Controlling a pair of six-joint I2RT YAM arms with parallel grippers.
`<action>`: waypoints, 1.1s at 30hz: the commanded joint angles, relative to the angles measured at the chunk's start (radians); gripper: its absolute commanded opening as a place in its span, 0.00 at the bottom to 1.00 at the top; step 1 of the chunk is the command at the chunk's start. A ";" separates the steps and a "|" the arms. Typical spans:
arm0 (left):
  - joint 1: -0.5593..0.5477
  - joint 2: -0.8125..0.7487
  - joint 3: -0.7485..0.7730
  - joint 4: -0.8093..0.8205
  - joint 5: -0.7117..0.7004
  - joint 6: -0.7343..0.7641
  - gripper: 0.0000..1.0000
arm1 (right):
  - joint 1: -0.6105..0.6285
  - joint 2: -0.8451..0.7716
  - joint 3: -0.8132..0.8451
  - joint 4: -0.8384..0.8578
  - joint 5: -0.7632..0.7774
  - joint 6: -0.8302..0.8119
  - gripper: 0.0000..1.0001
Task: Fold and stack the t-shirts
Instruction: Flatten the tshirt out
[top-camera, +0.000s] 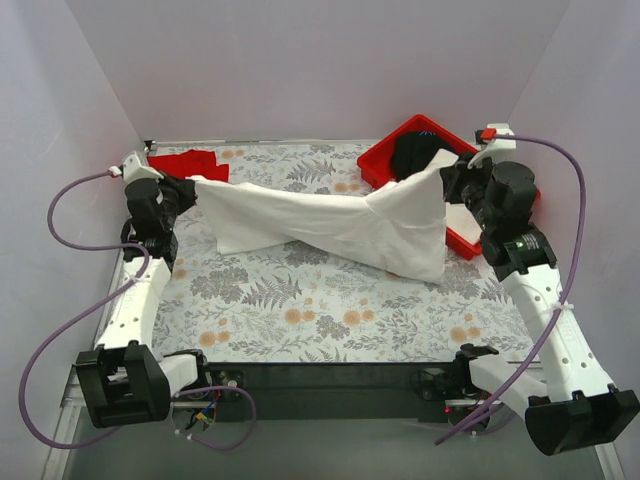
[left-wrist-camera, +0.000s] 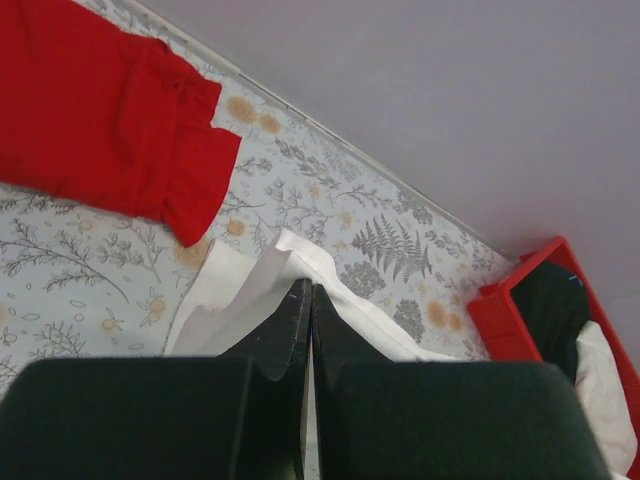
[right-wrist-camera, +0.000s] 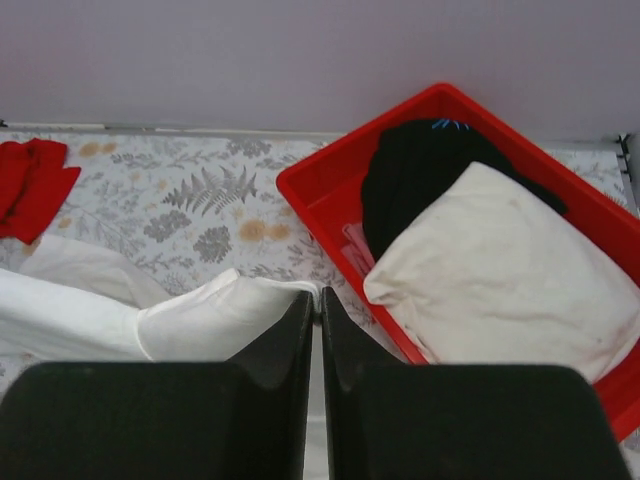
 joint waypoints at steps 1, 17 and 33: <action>0.007 -0.050 0.112 -0.034 0.007 -0.012 0.00 | 0.014 0.036 0.147 0.076 -0.009 -0.043 0.01; 0.007 -0.146 0.457 -0.262 0.044 0.059 0.00 | 0.024 0.073 0.612 -0.012 -0.092 -0.131 0.01; 0.006 -0.286 0.836 -0.517 0.069 0.134 0.00 | 0.023 0.016 0.982 -0.174 -0.253 -0.101 0.01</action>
